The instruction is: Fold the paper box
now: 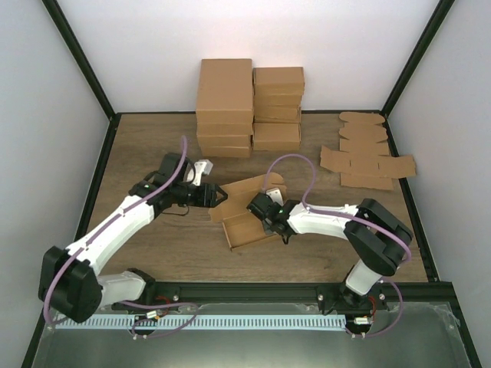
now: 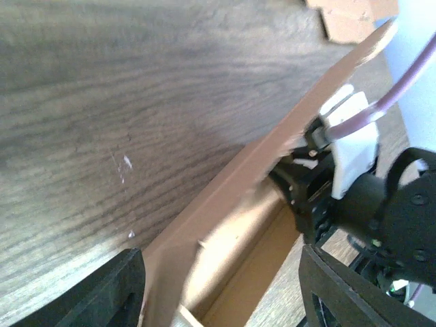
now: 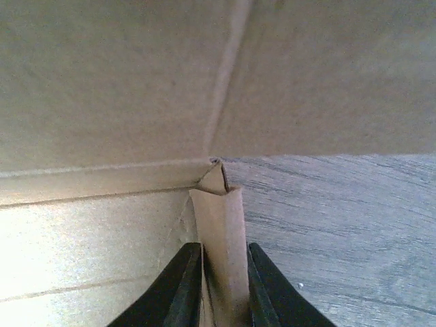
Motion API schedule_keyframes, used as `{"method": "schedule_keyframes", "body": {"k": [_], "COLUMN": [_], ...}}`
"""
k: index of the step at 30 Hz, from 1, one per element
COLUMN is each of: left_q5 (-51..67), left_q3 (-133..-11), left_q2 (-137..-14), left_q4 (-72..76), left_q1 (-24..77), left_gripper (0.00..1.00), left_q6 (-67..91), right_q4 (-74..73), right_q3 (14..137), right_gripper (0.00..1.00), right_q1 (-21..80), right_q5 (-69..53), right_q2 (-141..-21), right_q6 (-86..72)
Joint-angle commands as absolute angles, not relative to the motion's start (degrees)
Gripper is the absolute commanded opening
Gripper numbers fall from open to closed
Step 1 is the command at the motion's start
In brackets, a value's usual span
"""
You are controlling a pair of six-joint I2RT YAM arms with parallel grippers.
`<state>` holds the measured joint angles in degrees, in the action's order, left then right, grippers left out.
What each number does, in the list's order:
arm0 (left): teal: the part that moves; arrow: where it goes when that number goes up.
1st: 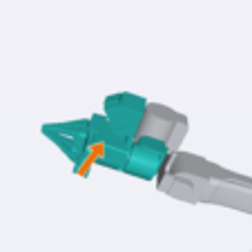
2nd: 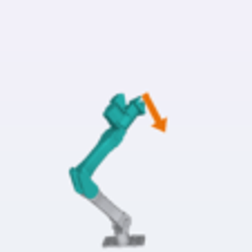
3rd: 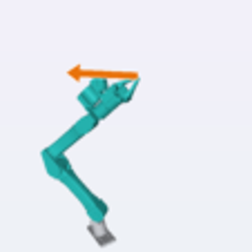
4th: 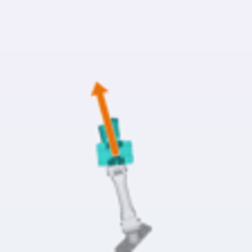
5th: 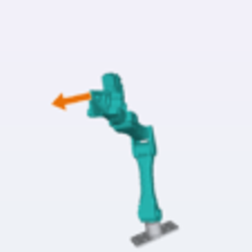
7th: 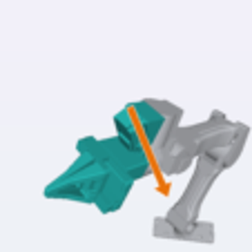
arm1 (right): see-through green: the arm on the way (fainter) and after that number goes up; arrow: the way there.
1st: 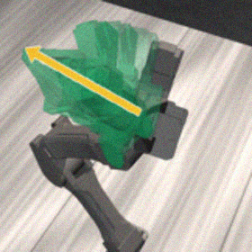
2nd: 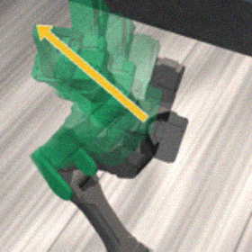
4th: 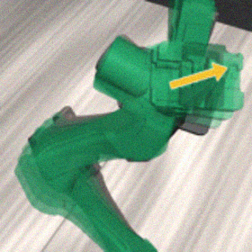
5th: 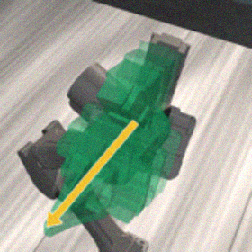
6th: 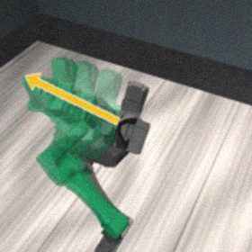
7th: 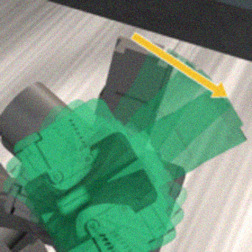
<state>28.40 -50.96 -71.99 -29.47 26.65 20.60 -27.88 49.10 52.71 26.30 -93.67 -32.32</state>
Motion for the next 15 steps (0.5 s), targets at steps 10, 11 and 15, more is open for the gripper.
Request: {"method": "schedule_keyframes", "body": {"k": [10,11,15], "left_q5": [19.3,19.4,19.4], "left_q3": [-46.7,-45.4,-40.9], "left_q2": [-56.9,-56.2,-53.8], "left_q4": [-33.3,-32.7,-29.3], "left_q1": [27.0,26.9,27.4], "left_gripper": [0.73,0.73,0.73], "left_q6": [22.6,23.7,27.7], "right_q4": [-23.4,-22.2,-15.2], "right_q3": [46.1,45.4,41.0], "right_gripper": [0.56,0.61,0.81], "right_q1": [52.6,52.1,47.2], "right_q5": [21.0,18.5,1.1], "right_q2": [-80.1,-77.9,-66.5], "right_q6": [-31.0,-29.3,-23.5]}}
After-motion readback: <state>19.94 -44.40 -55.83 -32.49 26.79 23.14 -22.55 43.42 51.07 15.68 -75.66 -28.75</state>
